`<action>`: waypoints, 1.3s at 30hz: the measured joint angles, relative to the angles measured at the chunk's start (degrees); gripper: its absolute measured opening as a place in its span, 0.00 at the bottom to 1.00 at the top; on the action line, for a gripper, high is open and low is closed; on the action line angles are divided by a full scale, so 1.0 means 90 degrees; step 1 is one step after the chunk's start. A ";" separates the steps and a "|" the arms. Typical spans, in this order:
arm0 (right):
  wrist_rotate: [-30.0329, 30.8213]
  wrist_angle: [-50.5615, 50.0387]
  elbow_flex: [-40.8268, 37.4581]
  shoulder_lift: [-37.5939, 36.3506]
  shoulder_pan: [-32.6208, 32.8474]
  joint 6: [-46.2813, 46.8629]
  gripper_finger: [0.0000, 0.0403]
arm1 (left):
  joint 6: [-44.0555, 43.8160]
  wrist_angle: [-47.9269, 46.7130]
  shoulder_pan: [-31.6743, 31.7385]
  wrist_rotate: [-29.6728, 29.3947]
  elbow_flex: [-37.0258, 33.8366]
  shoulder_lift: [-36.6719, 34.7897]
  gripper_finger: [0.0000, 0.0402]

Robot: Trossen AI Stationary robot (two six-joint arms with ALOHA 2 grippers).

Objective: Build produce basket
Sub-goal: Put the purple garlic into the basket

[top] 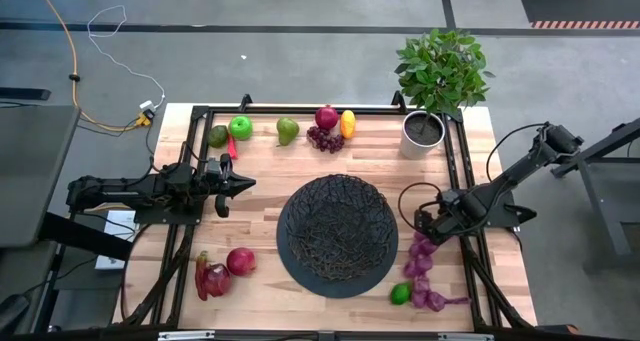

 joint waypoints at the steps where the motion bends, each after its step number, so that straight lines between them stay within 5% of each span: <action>1: -0.0001 -0.0049 0.0000 0.0000 0.0000 0.0000 0.73 | 0.0000 0.0000 -0.0001 0.0000 0.0000 0.0000 0.01; 9: -0.0037 -0.0250 -0.0019 0.0001 0.0000 0.0063 0.71 | 0.0001 0.0000 -0.0001 0.0000 0.0000 -0.0001 0.01; 20: -0.0076 -0.0273 -0.0024 0.0058 0.0000 0.0112 0.50 | 0.0002 0.0000 -0.0001 0.0000 0.0000 -0.0002 0.01; 32: -0.0053 -0.0286 -0.0002 0.0023 0.0000 0.0078 0.48 | 0.0000 0.0000 0.0001 0.0000 0.0000 0.0000 0.01; 39: 0.0705 -0.0891 0.0645 -0.0100 0.0000 -0.0239 0.48 | 0.0001 -0.0002 0.0000 0.0000 0.0000 -0.0001 0.01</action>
